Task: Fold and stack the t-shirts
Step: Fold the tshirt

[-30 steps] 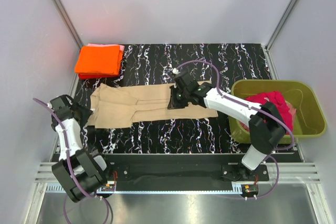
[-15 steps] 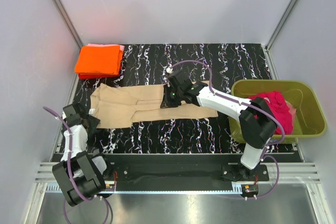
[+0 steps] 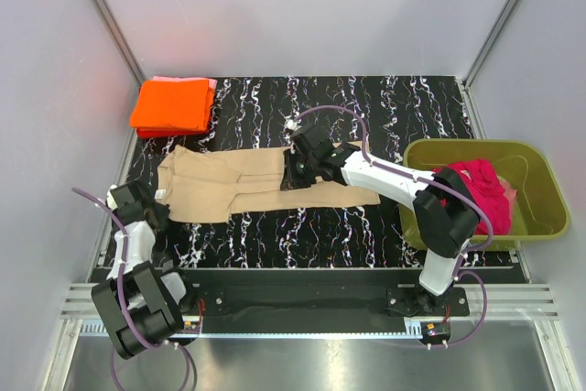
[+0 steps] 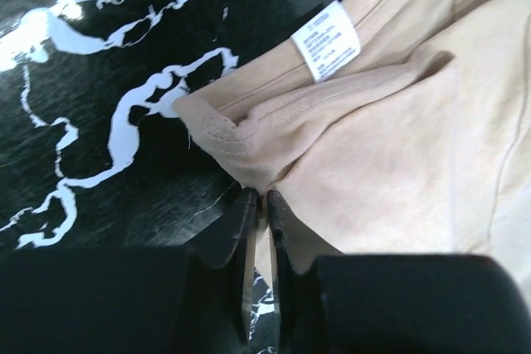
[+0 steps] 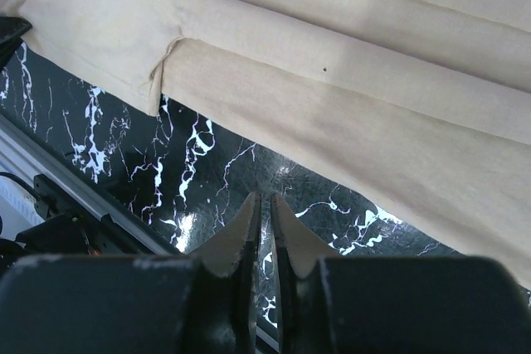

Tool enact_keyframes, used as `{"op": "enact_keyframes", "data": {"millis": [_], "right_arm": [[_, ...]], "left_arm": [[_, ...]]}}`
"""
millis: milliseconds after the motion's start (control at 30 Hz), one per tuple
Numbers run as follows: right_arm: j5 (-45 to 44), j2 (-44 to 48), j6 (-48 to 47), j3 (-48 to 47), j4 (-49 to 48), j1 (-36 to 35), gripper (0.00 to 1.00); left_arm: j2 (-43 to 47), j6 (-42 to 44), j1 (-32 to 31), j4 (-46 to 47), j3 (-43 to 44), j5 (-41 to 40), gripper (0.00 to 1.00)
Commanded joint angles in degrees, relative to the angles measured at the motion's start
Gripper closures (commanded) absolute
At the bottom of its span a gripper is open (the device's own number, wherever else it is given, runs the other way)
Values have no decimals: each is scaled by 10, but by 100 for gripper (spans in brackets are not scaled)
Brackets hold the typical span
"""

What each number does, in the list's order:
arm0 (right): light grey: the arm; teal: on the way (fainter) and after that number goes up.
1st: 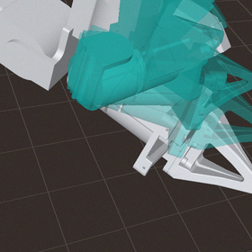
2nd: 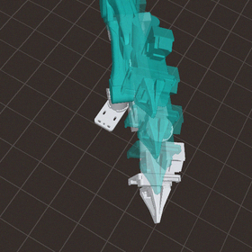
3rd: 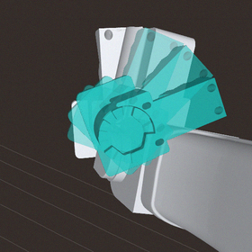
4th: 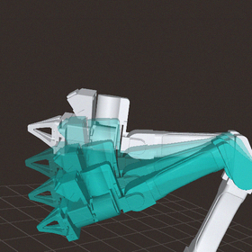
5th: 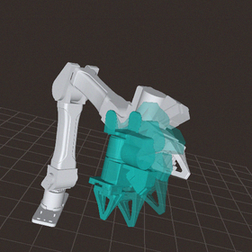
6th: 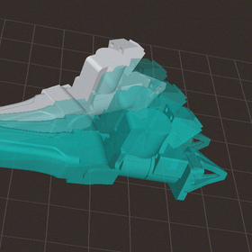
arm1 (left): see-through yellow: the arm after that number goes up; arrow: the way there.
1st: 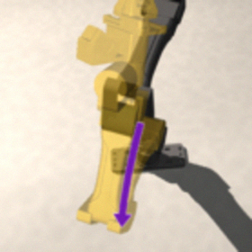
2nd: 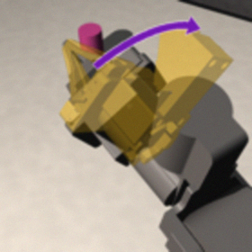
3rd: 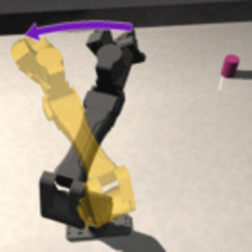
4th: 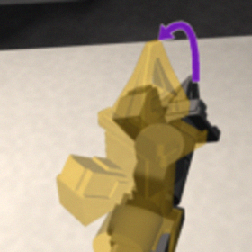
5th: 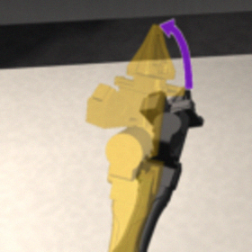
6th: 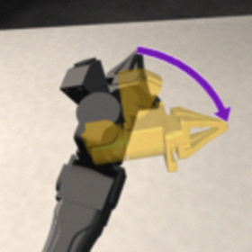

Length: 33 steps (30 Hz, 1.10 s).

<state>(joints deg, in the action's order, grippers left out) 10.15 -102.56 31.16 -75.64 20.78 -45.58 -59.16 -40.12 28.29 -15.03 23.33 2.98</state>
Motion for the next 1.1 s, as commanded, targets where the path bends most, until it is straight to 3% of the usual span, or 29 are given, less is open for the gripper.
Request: {"op": "enact_keyframes", "data": {"millis": [0, 133, 200, 333, 567, 667, 767, 833, 867, 933, 1067], "right_arm": [[5, -19, -14, -25, -16, -1, 85], [14, -25, -10, -29, -14, -1, 85], [14, -23, -10, -28, -14, -1, 85], [12, -20, -14, -25, -14, -1, 84], [3, -15, -29, -26, -11, -1, 76], [1, -18, -33, -34, -6, 0, 75], [5, -14, -31, -37, -3, -1, 75], [7, -12, -29, -34, -2, -1, 75], [7, -11, -29, -33, -3, -1, 75], [7, -11, -31, -31, -2, -1, 75], [9, -11, -29, -29, -2, -1, 75]], "left_arm": [[7, -5, 0, 38, 5, 18, 87], [4, -10, -1, 33, 12, 27, 76], [4, -11, -2, 38, 14, 32, 80], [-2, -14, -3, 49, 14, 46, 100], [3, -32, -10, 34, 36, 59, 100], [-10, -33, -14, 24, 51, 56, 87], [-27, -28, -15, 22, 51, 62, 97], [-26, -28, -16, 22, 47, 61, 98], [-25, -29, -17, 24, 45, 60, 95], [-26, -29, -17, 24, 44, 60, 80], [-26, -35, -20, 23, 43, 59, 80]]}}
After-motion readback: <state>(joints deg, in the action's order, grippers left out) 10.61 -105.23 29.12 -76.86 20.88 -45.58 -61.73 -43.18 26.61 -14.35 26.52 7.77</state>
